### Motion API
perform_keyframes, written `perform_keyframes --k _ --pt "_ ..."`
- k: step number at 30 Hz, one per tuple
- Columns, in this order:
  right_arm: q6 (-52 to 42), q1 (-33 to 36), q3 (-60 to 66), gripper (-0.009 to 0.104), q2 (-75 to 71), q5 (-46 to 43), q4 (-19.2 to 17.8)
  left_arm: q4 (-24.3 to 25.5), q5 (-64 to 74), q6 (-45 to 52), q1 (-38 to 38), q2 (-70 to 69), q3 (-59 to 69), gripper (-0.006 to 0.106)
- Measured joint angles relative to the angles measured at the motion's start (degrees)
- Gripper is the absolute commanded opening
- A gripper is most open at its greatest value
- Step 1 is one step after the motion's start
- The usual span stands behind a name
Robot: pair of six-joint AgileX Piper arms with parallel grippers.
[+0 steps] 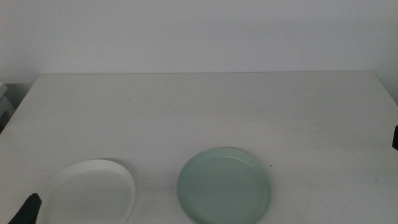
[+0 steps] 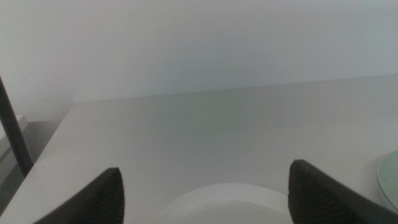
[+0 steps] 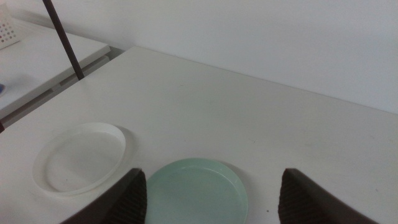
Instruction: Stack the three bowls on top of each other.
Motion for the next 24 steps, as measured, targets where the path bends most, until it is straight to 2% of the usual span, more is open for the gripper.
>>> perform_keyframes --k 7,12,18,24 --pt "-0.01 0.00 0.00 0.054 0.00 0.00 0.00 0.54 0.00 -0.05 2.92 0.00 0.00 0.088" --pt "-0.01 0.00 0.00 0.054 0.00 0.00 0.00 -2.41 0.44 -4.06 7.32 3.59 -2.81 0.088" --pt "-0.01 0.00 0.00 0.054 0.00 0.00 0.00 -3.77 7.69 -5.68 8.09 19.58 -16.13 0.088" --pt "-0.01 0.00 0.00 0.054 0.00 0.00 0.00 -5.57 23.10 -5.85 8.09 36.01 -34.07 0.088"
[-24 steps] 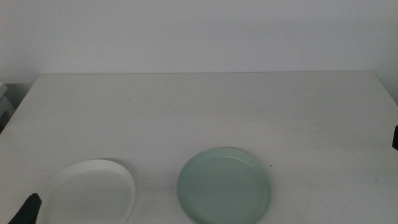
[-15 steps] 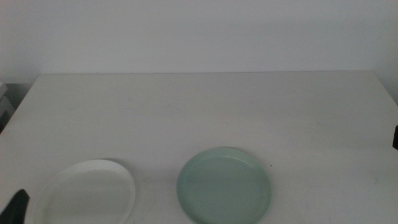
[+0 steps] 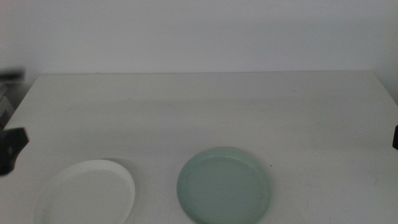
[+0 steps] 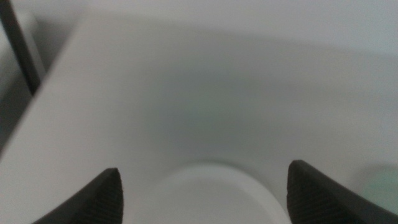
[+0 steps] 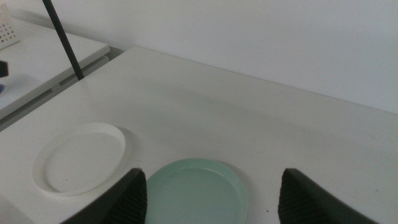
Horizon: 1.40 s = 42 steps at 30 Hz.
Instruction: Stack the three bowls on top of each other.
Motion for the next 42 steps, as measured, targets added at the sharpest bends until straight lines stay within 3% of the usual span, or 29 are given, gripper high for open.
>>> perform_keyframes --k 8,24,32,42 --pt "0.00 0.00 0.00 0.054 0.00 0.00 0.00 -3.99 21.49 0.00 0.00 15.68 -12.71 0.088" --pt "0.00 0.00 0.00 0.054 0.00 0.00 0.00 -0.74 23.40 0.68 0.00 24.35 -13.17 0.087" --pt "0.00 0.00 0.00 0.054 0.00 0.00 0.00 -1.75 27.10 11.19 6.81 33.10 -16.85 0.085" --pt "0.00 0.00 0.00 0.054 0.00 0.00 0.00 -5.28 20.74 26.84 13.55 48.56 -17.83 0.085"
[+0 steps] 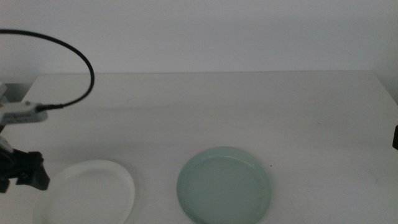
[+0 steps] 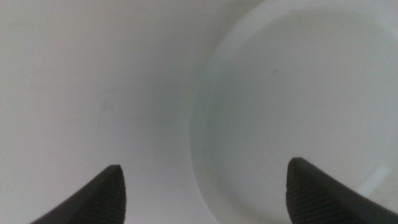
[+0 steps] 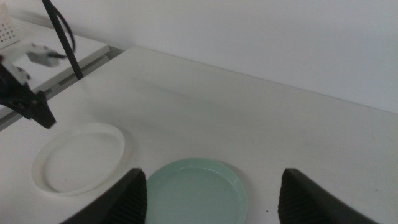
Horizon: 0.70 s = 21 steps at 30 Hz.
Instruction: Stack the three bowls on top of each other.
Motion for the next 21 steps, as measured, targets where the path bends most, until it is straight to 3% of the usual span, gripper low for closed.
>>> perform_keyframes --k 11,13,15,20,21 --pt "0.00 0.00 0.00 0.054 0.00 -0.04 0.00 -3.51 -3.97 0.79 0.06 13.12 -0.06 0.084" --pt "0.00 0.00 0.00 0.054 0.00 -0.04 0.00 -3.42 -4.31 0.82 0.06 14.73 -0.18 0.080" --pt "0.00 0.00 0.00 0.054 0.00 -0.04 0.00 -3.53 -4.45 0.82 0.06 15.27 -0.66 0.064" --pt "0.00 0.00 0.00 0.054 0.00 -0.04 0.00 -2.69 -4.97 0.82 0.06 15.92 -1.01 0.006" --pt "0.00 0.00 0.00 0.054 0.00 -0.04 0.00 -2.33 -5.01 0.82 0.06 15.98 -1.01 0.000"
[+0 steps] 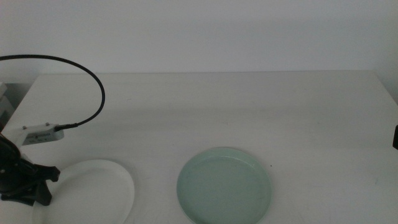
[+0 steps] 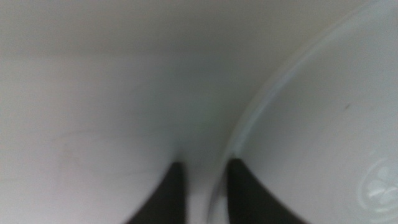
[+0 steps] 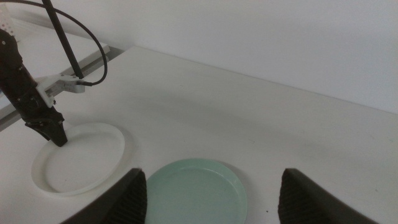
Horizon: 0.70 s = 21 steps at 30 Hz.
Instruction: Stack the three bowls on top of each other.
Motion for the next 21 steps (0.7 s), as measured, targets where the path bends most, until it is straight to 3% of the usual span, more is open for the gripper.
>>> perform_keyframes --k 10,21 --pt "0.00 0.00 0.00 0.054 0.00 0.00 0.00 0.35 6.18 -1.84 -2.10 -5.10 -2.51 0.000" --pt "0.00 0.00 0.00 0.054 0.00 0.00 0.00 0.10 13.17 -15.81 -24.44 -6.65 -20.25 0.000"
